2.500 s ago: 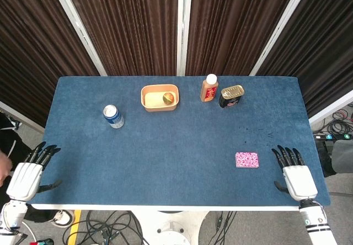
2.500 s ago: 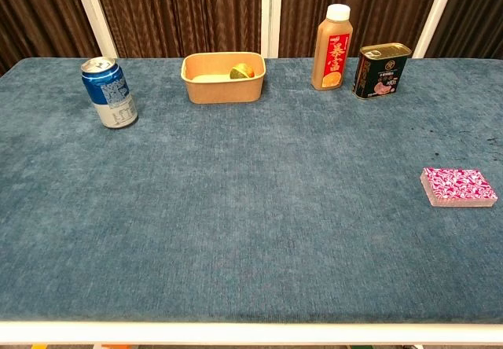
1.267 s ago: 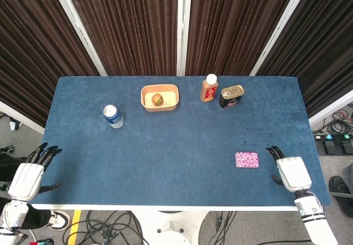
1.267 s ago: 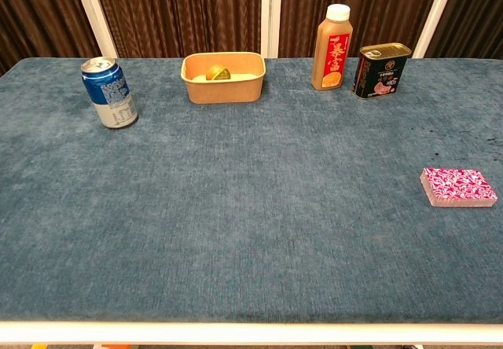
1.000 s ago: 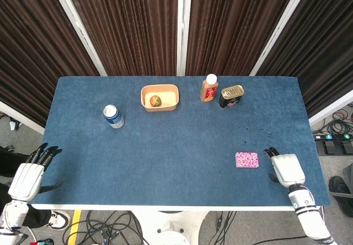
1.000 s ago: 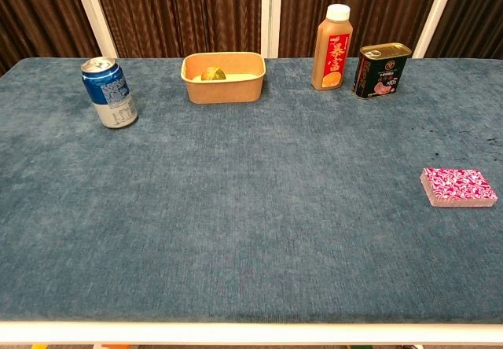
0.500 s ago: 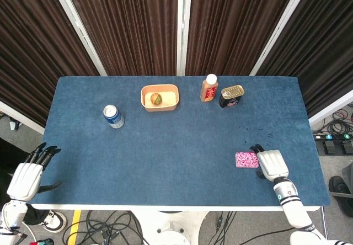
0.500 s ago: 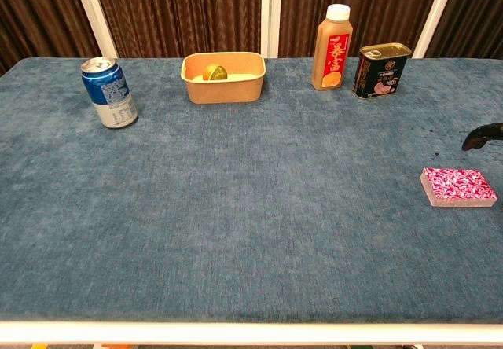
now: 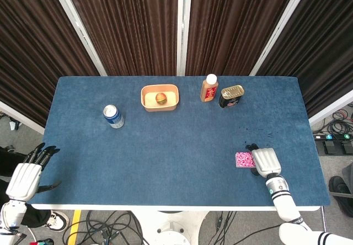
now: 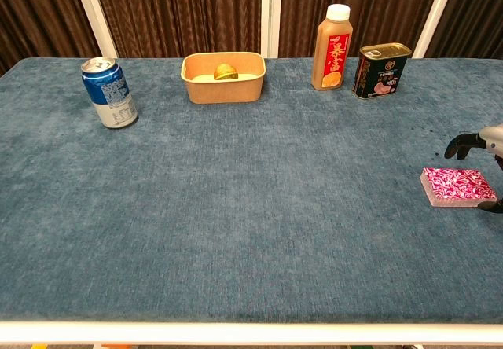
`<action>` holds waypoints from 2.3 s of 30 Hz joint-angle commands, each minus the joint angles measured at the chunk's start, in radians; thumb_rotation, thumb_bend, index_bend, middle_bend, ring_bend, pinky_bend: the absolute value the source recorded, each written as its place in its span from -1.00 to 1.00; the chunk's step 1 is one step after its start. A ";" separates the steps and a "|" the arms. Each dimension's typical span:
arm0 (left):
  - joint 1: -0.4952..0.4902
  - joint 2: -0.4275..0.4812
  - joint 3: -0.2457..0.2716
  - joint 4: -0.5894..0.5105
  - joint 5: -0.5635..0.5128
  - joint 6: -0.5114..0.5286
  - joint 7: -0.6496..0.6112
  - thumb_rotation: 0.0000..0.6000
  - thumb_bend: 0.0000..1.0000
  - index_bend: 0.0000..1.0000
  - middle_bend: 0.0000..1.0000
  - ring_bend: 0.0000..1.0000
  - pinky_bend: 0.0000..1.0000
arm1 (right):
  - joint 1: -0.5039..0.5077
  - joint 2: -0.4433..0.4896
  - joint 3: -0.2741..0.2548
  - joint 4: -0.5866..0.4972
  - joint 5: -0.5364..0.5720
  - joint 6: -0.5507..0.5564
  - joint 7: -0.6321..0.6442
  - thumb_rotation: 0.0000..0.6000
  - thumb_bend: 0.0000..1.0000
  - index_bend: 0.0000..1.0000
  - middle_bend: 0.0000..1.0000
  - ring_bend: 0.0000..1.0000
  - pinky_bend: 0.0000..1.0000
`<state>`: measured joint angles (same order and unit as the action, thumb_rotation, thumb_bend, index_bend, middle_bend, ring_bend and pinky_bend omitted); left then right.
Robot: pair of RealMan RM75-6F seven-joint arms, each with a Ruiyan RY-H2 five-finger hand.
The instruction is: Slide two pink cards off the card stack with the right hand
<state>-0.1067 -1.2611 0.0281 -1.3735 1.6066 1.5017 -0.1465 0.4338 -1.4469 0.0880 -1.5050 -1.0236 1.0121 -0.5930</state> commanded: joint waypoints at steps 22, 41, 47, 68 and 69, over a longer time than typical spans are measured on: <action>0.000 0.000 -0.002 0.007 -0.006 -0.005 -0.012 1.00 -0.99 -0.65 -0.70 -0.95 -0.63 | 0.025 -0.031 -0.024 0.014 0.012 0.014 0.009 1.00 -0.68 -0.43 -0.46 0.44 0.54; 0.003 -0.005 -0.001 0.017 -0.015 -0.012 -0.020 1.00 -0.99 -0.65 -0.70 -0.95 -0.63 | 0.032 -0.049 -0.029 0.019 0.021 0.038 0.002 1.00 -0.59 -0.33 -0.38 0.44 0.54; 0.003 -0.005 0.000 0.017 -0.014 -0.012 -0.019 1.00 -0.99 -0.65 -0.70 -0.95 -0.63 | 0.034 -0.052 -0.029 0.019 0.022 0.045 -0.001 1.00 -0.56 -0.29 -0.34 0.44 0.54; 0.001 -0.003 0.000 0.014 -0.011 -0.013 -0.022 1.00 -0.99 -0.65 -0.70 -0.95 -0.63 | 0.050 -0.027 -0.007 -0.016 0.013 0.066 0.001 1.00 -0.51 -0.17 -0.24 0.44 0.54; 0.001 -0.002 0.000 0.014 -0.010 -0.012 -0.022 1.00 -0.99 -0.65 -0.70 -0.95 -0.63 | 0.059 -0.026 0.000 -0.018 0.017 0.063 -0.010 1.00 -0.51 -0.17 -0.24 0.44 0.54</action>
<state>-0.1054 -1.2636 0.0286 -1.3591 1.5962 1.4895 -0.1685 0.4856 -1.4749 0.0822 -1.5205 -1.0101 1.0780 -0.5955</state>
